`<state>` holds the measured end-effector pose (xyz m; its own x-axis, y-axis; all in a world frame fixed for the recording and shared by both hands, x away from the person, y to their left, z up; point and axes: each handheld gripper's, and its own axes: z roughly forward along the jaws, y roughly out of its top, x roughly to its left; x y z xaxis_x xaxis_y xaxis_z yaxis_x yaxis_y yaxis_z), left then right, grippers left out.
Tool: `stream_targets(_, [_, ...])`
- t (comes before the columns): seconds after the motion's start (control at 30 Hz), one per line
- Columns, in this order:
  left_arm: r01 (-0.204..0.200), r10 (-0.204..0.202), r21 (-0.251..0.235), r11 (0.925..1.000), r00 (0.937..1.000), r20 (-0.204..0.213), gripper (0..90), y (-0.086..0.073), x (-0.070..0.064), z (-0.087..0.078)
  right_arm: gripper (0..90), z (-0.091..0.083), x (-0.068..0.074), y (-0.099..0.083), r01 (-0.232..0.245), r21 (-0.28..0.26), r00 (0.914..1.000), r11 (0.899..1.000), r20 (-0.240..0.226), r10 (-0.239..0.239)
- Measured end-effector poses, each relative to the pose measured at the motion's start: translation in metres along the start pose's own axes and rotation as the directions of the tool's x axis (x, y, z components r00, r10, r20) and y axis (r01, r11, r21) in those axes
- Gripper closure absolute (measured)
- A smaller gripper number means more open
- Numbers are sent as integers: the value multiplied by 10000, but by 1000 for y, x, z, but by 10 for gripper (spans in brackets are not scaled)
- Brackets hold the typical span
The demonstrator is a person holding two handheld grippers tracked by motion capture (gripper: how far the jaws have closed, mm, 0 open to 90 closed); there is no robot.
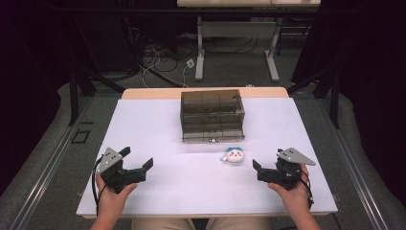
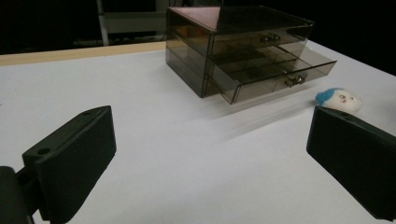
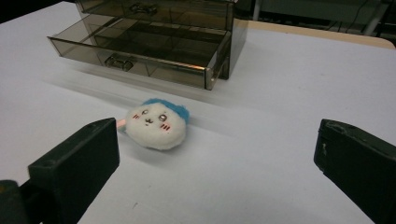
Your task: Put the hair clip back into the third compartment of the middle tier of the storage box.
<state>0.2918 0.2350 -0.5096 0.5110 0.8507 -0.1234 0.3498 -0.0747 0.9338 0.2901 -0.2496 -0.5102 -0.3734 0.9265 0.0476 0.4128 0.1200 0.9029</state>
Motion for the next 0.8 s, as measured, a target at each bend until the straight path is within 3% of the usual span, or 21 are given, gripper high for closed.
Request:
stream_targets(0.2, [46,-40,395,9992,9999,-158,12,-4,0,3,0,8,0,4,-83,293,9998,9995,-191,89])
stream_targets(0.23, [-187,201,613,9979,9996,-213,8,-4,1,2,0,10,0,4,-119,264,9996,9996,-268,126])
stream_targets(0.47, [-20,47,692,9976,9992,-394,5,-7,1,1,0,19,9,7,188,518,9986,9985,-505,-162])
stream_targets(0.6, [3,25,676,9977,9991,-421,4,-8,1,0,0,22,13,10,-81,711,9973,9974,-716,132])
stream_targets(0.8, [-163,216,909,9957,9981,-571,4,-8,2,1,0,27,17,14,-52,988,9966,9951,-816,133])
